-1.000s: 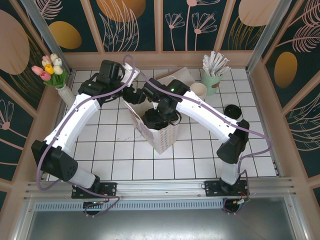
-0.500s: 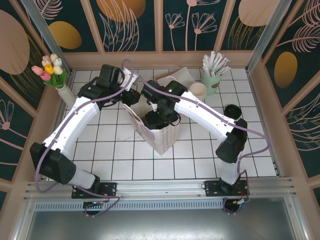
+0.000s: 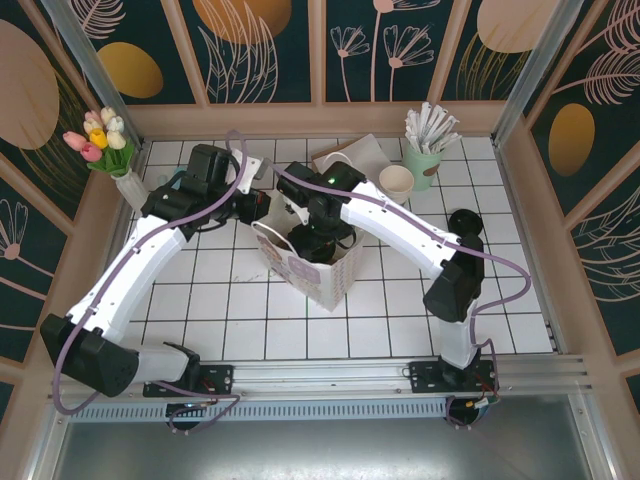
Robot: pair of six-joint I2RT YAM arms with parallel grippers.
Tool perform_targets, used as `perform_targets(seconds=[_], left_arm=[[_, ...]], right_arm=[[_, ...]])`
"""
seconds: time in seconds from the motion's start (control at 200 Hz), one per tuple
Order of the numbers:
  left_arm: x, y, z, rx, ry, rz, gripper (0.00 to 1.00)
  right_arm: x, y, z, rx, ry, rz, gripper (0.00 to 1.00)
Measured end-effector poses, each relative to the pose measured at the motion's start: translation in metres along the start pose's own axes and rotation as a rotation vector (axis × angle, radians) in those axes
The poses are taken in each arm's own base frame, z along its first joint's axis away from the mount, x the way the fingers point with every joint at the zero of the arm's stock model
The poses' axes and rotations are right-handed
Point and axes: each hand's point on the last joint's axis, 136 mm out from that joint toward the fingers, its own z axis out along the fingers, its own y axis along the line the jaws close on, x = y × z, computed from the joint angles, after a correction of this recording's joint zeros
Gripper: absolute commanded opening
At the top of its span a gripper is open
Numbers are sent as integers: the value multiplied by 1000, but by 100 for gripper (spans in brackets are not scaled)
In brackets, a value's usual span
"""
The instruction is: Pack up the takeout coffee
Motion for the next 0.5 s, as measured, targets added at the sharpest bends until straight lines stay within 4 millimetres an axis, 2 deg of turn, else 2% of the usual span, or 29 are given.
perform_targets(seconds=[0.21, 0.325, 0.5], left_arm=[[7, 5, -12, -42, -16, -83, 0], [12, 8, -17, -66, -11, -110, 0], [16, 14, -28, -115, -19, -140, 0]], right_arm=[[4, 12, 3, 7, 5, -69, 59], [12, 18, 10, 16, 32, -110, 58], [16, 17, 14, 19, 47, -138, 57]])
